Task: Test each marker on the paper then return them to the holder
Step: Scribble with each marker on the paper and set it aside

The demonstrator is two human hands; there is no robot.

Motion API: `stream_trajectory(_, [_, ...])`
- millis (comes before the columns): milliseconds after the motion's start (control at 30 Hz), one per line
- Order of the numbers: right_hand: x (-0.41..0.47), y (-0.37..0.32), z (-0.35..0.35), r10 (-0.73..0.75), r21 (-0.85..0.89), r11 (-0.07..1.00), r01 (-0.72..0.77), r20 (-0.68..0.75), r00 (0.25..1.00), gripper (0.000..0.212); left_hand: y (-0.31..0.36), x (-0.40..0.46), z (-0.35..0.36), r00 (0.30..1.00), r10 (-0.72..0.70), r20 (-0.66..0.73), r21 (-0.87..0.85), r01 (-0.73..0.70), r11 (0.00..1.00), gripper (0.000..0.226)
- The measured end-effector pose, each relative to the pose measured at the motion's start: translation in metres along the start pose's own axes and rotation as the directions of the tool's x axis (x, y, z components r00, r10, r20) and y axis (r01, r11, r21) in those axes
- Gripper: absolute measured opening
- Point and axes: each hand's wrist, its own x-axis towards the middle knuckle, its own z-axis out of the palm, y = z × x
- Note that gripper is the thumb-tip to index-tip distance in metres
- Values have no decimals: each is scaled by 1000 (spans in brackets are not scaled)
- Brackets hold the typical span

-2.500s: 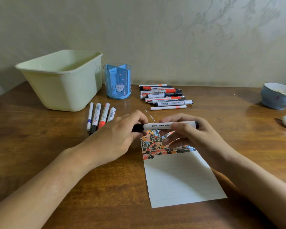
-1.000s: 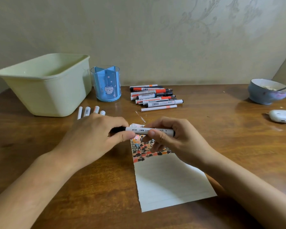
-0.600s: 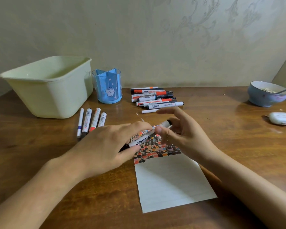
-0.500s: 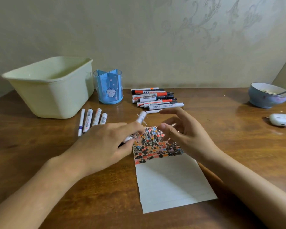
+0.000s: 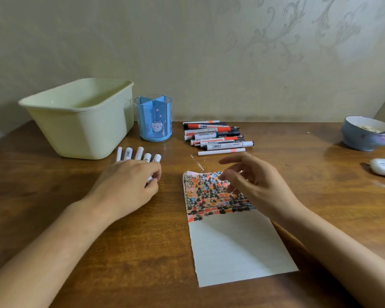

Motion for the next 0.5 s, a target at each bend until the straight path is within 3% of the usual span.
stream_trajectory(233, [1,2,-1,0,-24,1000,0,-9,1000,22,-1,-1,1,1000,21,-13,-10,-21,1000,10])
stream_trajectory(367, [3,4,-5,-6,-46,999,5,-35,999,21,4,-1,4,992,75,-105,-23,-78,997,9])
stream_trajectory(500, [9,10,-13,7,-88,996,-18,-123,992,23,16,-4,1,989,143,33,-101,-139,985,34])
